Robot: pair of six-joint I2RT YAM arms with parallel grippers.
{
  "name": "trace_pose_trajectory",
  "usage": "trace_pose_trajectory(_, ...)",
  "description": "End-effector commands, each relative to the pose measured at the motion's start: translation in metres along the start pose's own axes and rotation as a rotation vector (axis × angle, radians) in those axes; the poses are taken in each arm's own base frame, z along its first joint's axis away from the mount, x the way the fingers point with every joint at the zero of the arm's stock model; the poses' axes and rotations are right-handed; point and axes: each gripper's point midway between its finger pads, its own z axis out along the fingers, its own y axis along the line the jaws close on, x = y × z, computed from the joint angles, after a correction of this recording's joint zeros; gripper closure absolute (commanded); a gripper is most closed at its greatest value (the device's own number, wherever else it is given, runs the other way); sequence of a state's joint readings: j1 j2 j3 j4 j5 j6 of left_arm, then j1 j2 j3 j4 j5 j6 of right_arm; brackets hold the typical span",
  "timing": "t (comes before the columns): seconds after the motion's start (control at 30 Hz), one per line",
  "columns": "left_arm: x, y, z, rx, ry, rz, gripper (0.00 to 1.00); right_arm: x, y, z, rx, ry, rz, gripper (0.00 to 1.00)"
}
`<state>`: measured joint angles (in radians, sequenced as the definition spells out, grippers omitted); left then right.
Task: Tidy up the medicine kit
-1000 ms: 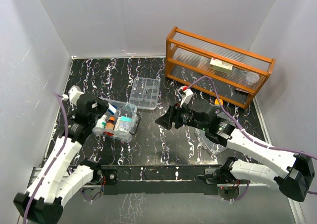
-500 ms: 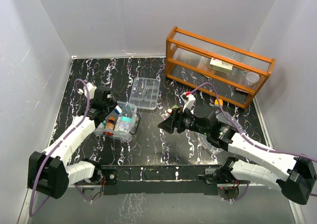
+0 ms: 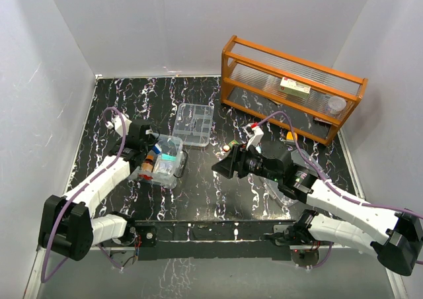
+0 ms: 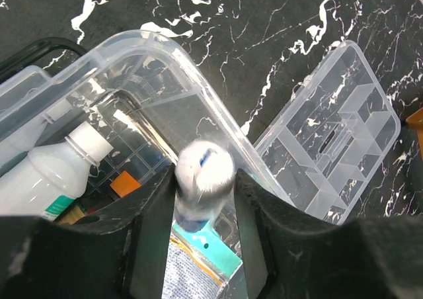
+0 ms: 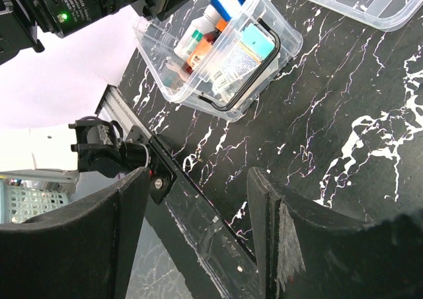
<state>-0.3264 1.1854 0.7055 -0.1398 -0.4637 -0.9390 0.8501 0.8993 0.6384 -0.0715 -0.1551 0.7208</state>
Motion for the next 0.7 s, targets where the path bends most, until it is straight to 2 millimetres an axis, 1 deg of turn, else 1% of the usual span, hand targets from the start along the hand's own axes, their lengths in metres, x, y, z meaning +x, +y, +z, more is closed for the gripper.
trace_pose_trajectory(0.0, -0.013, 0.01, -0.009, -0.038, -0.053, -0.02, 0.59, -0.015, 0.011, 0.0, -0.039, -0.064, 0.008, 0.41)
trace_pose_trajectory(0.13, -0.014, 0.013, -0.017, -0.038, -0.037, 0.012, 0.55, -0.013, 0.011, 0.002, -0.042, -0.055, 0.013, 0.41)
trace_pose_trajectory(0.23, -0.015, 0.016, -0.023, -0.037, -0.033, 0.041, 0.56, -0.013, 0.01, 0.003, -0.041, -0.053, 0.014, 0.41)
trace_pose_trajectory(0.33, -0.015, 0.019, -0.026, -0.027, -0.032, 0.079, 0.65, -0.011, 0.009, 0.005, -0.039, -0.047, 0.015, 0.41)
trace_pose_trajectory(0.4, -0.015, 0.015, -0.027, 0.001, -0.028, 0.122, 0.7, -0.01, 0.008, 0.006, -0.036, -0.043, 0.017, 0.41)
trace_pose_trajectory(0.53, -0.013, 0.008, -0.022, 0.029, -0.015, 0.193, 0.79, -0.007, 0.007, 0.008, -0.036, -0.035, 0.022, 0.41)
trace_pose_trajectory(0.67, -0.002, 0.013, -0.01, 0.0, 0.016, 0.229, 0.81, -0.01, 0.002, 0.008, -0.008, -0.045, 0.033, 0.41)
